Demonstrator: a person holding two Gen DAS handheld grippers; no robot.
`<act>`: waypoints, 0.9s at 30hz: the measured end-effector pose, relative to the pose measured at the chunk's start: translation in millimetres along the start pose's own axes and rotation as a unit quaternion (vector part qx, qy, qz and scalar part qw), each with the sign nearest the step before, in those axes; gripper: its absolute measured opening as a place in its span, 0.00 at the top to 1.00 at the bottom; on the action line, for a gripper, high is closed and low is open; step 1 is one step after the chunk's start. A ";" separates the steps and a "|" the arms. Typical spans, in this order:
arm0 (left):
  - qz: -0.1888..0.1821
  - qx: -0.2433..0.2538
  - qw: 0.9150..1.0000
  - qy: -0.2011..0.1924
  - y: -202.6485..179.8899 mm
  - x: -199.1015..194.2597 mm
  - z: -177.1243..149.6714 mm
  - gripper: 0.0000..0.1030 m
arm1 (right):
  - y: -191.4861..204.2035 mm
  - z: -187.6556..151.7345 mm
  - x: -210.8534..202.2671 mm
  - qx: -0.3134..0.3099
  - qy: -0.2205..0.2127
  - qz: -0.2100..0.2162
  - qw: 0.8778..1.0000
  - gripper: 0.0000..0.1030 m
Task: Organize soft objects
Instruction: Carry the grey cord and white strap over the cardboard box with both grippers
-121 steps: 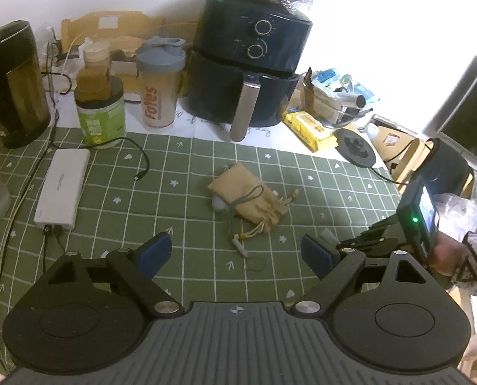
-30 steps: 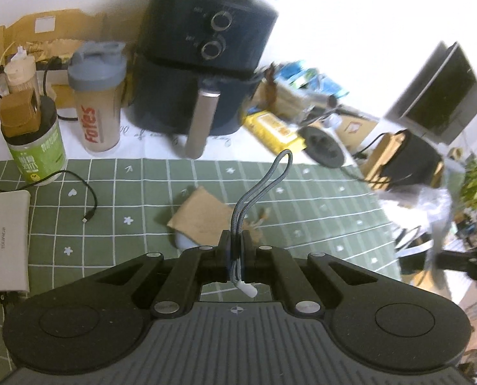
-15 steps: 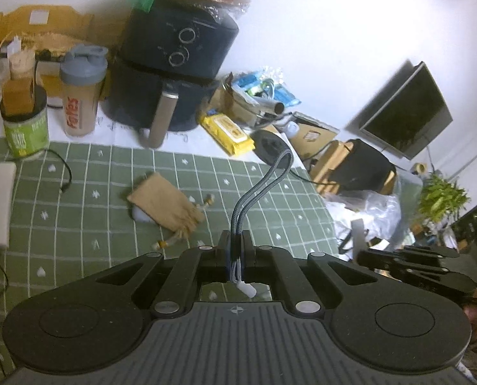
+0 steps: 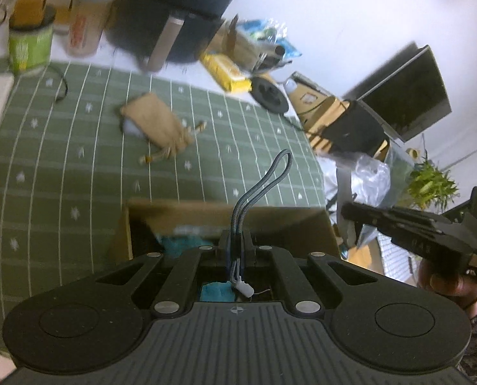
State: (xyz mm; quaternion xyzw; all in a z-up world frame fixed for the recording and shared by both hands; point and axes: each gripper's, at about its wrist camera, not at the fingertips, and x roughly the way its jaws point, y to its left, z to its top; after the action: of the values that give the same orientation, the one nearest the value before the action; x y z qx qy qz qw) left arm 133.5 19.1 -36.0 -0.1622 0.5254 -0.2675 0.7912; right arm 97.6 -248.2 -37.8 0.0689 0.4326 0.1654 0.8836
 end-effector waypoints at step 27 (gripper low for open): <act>0.095 0.119 0.988 0.033 -27.4 2.0 -53.2 0.53 | 8.2 -49.8 5.2 0.084 0.050 -0.036 0.995 0.96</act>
State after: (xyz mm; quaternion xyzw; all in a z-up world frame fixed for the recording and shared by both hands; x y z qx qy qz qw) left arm 78.3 -2.8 -43.8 -0.0075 0.5290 -0.2568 0.8088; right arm 59.4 -239.7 -70.1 0.1189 0.4909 0.0995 0.8573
